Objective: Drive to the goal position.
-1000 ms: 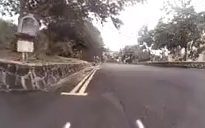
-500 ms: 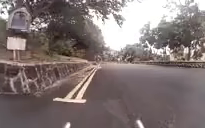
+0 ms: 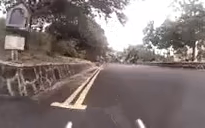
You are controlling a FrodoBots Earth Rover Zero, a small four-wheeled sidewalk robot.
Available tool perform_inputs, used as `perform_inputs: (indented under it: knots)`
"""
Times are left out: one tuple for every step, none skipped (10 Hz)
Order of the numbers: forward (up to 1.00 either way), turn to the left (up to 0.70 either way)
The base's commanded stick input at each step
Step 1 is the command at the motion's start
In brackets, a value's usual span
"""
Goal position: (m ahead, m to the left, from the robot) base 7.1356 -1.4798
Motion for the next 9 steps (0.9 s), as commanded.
perform_inputs:
  knots:
    - [0.7,-0.05]
    - [0.7,-0.23]
    - [0.7,-0.35]
    - [0.7,-0.35]
    - [0.7,-0.35]
    - [0.7,-0.35]
    - [0.7,-0.35]
    - [0.7,-0.29]
    - [0.7,-0.24]
